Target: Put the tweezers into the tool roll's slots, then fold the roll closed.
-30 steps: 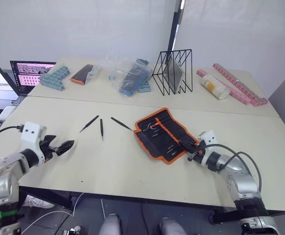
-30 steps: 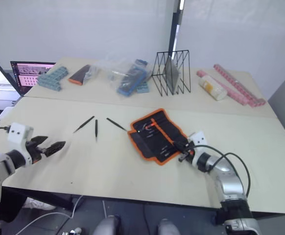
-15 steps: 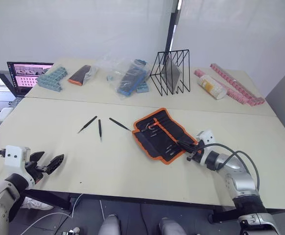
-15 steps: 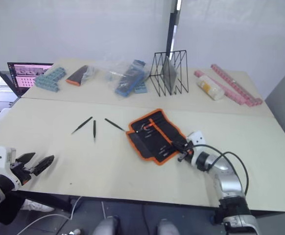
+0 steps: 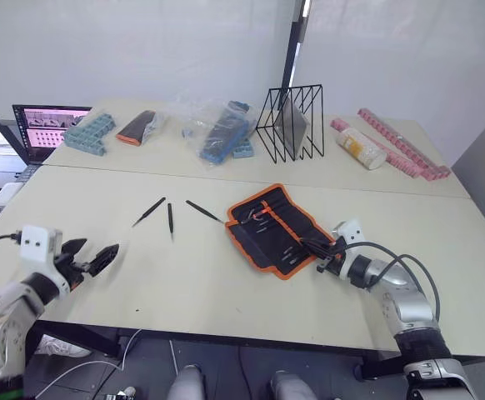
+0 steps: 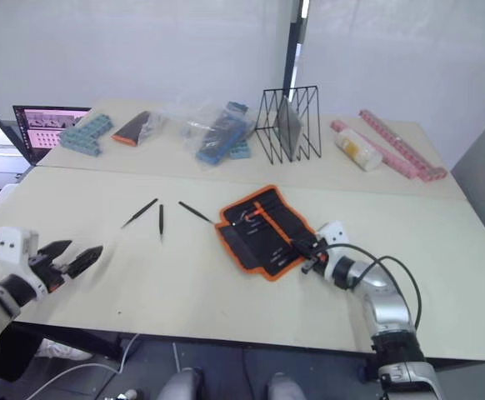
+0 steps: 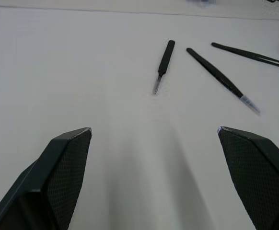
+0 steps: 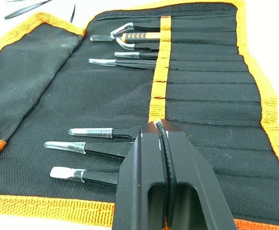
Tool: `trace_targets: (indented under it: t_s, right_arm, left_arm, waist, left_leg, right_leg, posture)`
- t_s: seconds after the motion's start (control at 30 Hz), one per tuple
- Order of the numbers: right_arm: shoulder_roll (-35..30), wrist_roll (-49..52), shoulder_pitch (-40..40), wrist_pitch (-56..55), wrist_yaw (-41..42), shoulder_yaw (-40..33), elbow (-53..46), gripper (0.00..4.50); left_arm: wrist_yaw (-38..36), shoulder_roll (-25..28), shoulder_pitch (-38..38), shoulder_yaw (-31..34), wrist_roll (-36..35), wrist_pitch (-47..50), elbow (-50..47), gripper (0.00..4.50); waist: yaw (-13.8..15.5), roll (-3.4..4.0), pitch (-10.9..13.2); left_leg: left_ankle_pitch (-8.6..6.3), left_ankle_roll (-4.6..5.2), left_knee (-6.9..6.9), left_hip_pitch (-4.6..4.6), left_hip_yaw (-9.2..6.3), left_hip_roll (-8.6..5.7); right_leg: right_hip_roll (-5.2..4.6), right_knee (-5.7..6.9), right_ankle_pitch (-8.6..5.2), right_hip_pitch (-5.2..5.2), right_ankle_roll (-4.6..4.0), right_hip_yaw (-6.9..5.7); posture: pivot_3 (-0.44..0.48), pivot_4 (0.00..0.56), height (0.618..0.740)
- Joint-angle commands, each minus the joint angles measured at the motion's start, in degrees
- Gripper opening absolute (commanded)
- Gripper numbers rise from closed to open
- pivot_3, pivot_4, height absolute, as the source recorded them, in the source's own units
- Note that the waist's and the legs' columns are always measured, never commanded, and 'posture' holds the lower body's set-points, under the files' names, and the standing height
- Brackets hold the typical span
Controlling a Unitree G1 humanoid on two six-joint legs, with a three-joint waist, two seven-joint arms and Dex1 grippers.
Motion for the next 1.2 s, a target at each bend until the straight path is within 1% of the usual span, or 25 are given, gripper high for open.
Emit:
trace_targets:
  t_s: [0.03, 0.2, 0.33, 0.43, 0.6, 0.73, 0.8, 0.97, 1.03, 1.07, 1.2]
  right_arm:
    - [-0.10, -1.94, 1.44, 0.66, -1.18, 0.43, 2.04, 0.00]
    - [-0.37, -1.76, 2.56, 1.05, -1.69, -0.02, 0.41, 0.00]
    - [-0.33, -1.72, 3.18, 1.31, -2.33, -0.22, -0.47, 0.00]
    - [-0.25, -1.69, 3.18, 1.35, -2.70, -0.27, -0.56, 0.00]
    - [-0.20, -1.93, 3.26, 1.17, -3.13, -0.03, -0.74, 0.00]
    - [-0.32, -1.77, 3.60, 1.49, -3.51, -0.10, -1.21, 0.00]
    - [-0.33, -1.77, 3.67, 1.62, -3.59, -0.12, -1.43, 0.00]
    - [-0.38, -1.64, 3.90, 1.99, -3.79, -0.23, -1.93, 0.00]
    - [-0.38, -1.64, 3.99, 2.15, -3.88, -0.20, -2.11, 0.00]
    - [-0.35, -1.66, 3.98, 2.25, -3.95, -0.14, -2.19, 0.00]
    - [-0.39, -1.78, 3.79, 2.42, -4.00, 0.03, -2.24, 0.00]
  left_arm:
    - [-1.93, 2.19, -5.64, -4.41, 2.40, -2.45, 6.48, 4.48]
    - [-4.78, 3.09, -13.71, -10.50, 5.72, -6.07, 16.37, 4.48]
    - [-5.12, 2.56, -20.58, -15.50, 10.00, -9.86, 25.49, 4.48]
    - [-5.57, 1.99, -25.32, -17.63, 11.92, -12.84, 31.96, 4.48]
    - [-7.85, 1.45, -30.34, -20.11, 14.36, -17.40, 41.03, 4.48]
    - [-9.72, 0.32, -33.94, -21.79, 15.97, -19.80, 46.63, 3.36]
    - [-9.99, 0.25, -34.76, -21.97, 16.60, -20.25, 48.15, 2.65]
    - [-10.76, 0.39, -35.22, -22.51, 17.76, -20.81, 49.97, 1.04]
    - [-10.81, 0.24, -35.24, -22.09, 17.57, -20.83, 50.09, 0.29]
    - [-10.64, 0.19, -35.21, -21.59, 17.23, -20.74, 49.95, 0.04]
    - [-10.54, 0.45, -34.60, -19.78, 15.44, -19.02, 46.89, 0.04]
  waist:
    - [0.04, 0.00, 0.00]
    - [0.10, 0.00, 0.00]
    - [0.17, 0.00, 0.00]
    - [0.24, 0.00, 0.00]
    - [0.27, 0.00, 0.00]
    - [0.39, 0.00, 0.00]
    - [0.41, 0.00, -0.01]
    - [0.41, 0.01, -0.01]
    - [0.42, 0.01, -0.01]
    - [0.42, 0.01, -0.01]
    - [0.37, 0.01, -0.01]
  left_leg:
    - [0.00, 0.00, 0.00, 0.00, 0.00, 0.00]
    - [0.00, 0.00, 0.00, -0.02, 0.00, -0.01]
    - [0.00, 0.00, -0.01, -0.04, 0.00, -0.01]
    - [0.00, 0.00, -0.01, -0.07, 0.00, -0.02]
    - [0.00, 0.01, -0.01, -0.07, 0.00, -0.03]
    - [0.00, 0.01, -0.01, -0.07, 0.00, -0.04]
    - [0.01, 0.01, 0.00, -0.07, 0.00, -0.05]
    - [0.01, 0.01, 0.01, -0.07, 0.00, -0.06]
    - [0.00, 0.01, 0.01, -0.07, 0.00, -0.06]
    - [0.00, 0.01, 0.01, -0.07, 0.00, -0.06]
    - [0.01, 0.01, 0.01, -0.07, 0.00, -0.06]
  right_leg:
    - [0.00, 0.01, 0.00, 0.00, 0.00, 0.00]
    - [0.01, 0.02, 0.00, -0.02, 0.00, -0.01]
    - [0.01, 0.03, 0.00, -0.02, 0.00, -0.02]
    - [0.01, 0.02, 0.00, -0.03, 0.00, -0.02]
    - [0.00, 0.04, 0.00, -0.04, 0.01, -0.03]
    - [0.00, 0.05, 0.00, -0.03, 0.01, -0.03]
    - [0.00, 0.04, 0.00, -0.01, 0.01, -0.03]
    - [0.00, 0.06, 0.00, -0.01, 0.01, -0.03]
    - [-0.01, 0.07, 0.00, -0.01, 0.01, -0.03]
    - [-0.01, 0.07, 0.00, -0.01, 0.01, -0.03]
    - [0.00, 0.08, 0.00, -0.01, 0.01, -0.03]
  posture:
    - [0.000, 0.150, 0.734]
    - [0.000, 0.150, 0.734]
    - [0.000, 0.150, 0.734]
    - [0.000, 0.150, 0.734]
    - [0.000, 0.150, 0.734]
    - [0.000, 0.150, 0.734]
    - [0.000, 0.150, 0.734]
    - [0.000, 0.150, 0.734]
    - [0.000, 0.150, 0.734]
    - [0.000, 0.150, 0.734]
    - [0.000, 0.150, 0.734]
